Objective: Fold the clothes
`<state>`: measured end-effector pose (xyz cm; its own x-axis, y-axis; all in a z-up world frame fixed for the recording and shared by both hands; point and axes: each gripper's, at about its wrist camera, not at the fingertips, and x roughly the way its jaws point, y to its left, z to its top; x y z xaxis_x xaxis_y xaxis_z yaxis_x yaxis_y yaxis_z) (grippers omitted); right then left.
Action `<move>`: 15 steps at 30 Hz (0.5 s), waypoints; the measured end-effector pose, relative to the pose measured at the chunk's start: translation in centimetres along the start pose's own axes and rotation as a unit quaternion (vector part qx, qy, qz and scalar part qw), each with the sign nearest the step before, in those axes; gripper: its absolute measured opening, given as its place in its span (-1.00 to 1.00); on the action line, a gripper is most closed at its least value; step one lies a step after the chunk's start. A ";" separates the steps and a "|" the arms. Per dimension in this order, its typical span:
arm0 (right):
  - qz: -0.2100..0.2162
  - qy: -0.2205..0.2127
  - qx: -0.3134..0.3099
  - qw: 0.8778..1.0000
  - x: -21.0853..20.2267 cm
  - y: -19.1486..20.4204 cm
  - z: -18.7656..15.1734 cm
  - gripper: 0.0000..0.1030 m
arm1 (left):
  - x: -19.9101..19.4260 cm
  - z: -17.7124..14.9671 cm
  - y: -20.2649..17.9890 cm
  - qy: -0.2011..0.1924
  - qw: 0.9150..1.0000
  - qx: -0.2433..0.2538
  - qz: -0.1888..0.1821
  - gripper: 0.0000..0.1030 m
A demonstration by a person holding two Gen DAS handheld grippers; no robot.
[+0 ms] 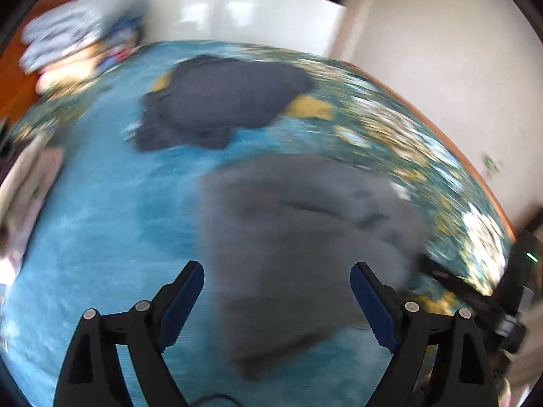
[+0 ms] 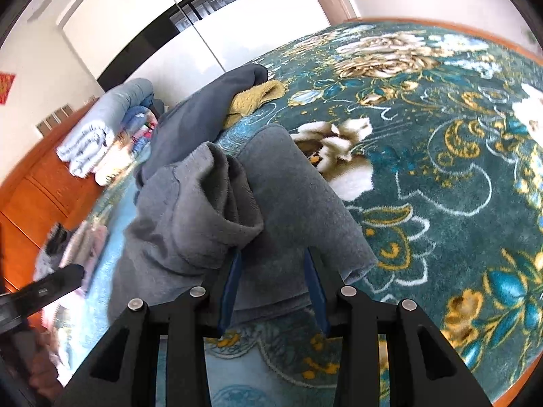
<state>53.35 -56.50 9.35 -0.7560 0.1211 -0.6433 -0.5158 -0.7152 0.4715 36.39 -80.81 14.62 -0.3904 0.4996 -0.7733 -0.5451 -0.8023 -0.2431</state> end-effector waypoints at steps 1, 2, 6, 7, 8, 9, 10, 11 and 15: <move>0.008 0.000 0.007 1.000 -0.3 -0.1 0.0 -0.24 | 0.6 0.0 1.6 0.009 1.000 -0.027 0.008 0.75; 0.020 0.001 0.016 1.000 -0.6 -0.3 0.0 -0.24 | 1.2 -0.2 2.6 0.017 0.999 -0.042 0.010 0.75; 0.115 0.019 0.061 0.991 -0.7 -0.8 -0.2 -0.19 | 3.2 -1.3 4.2 0.044 0.997 -0.065 0.006 0.75; 0.136 0.027 0.072 0.988 -0.3 -0.8 -0.3 0.04 | 3.7 -1.6 4.1 0.051 0.997 -0.061 -0.001 0.75; 0.144 0.032 0.078 0.986 0.0 -0.8 -0.3 0.21 | 4.0 -1.9 3.9 0.056 0.997 -0.055 -0.008 0.75; 0.149 0.039 0.085 0.984 0.6 -0.7 -0.4 0.21 | 4.3 -2.1 3.7 0.061 0.997 -0.050 -0.015 0.75; 0.149 0.044 0.089 0.984 1.1 -0.5 -0.4 0.21 | 4.6 -2.4 3.6 0.065 0.997 -0.049 -0.021 0.75; 0.149 0.045 0.092 0.984 1.7 -0.3 -0.3 0.21 | 4.7 -2.7 3.5 0.068 0.996 -0.047 -0.027 0.75; 0.164 0.033 0.122 0.978 3.4 -0.1 0.8 0.21 | 4.7 -3.1 4.1 0.069 0.995 -0.055 -0.047 0.75</move>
<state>50.47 -55.49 7.60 -0.8731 -0.1374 -0.4678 -0.3380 -0.5209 0.7838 34.60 -82.76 8.20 -0.2317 0.5305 -0.8154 -0.4865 -0.7891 -0.3751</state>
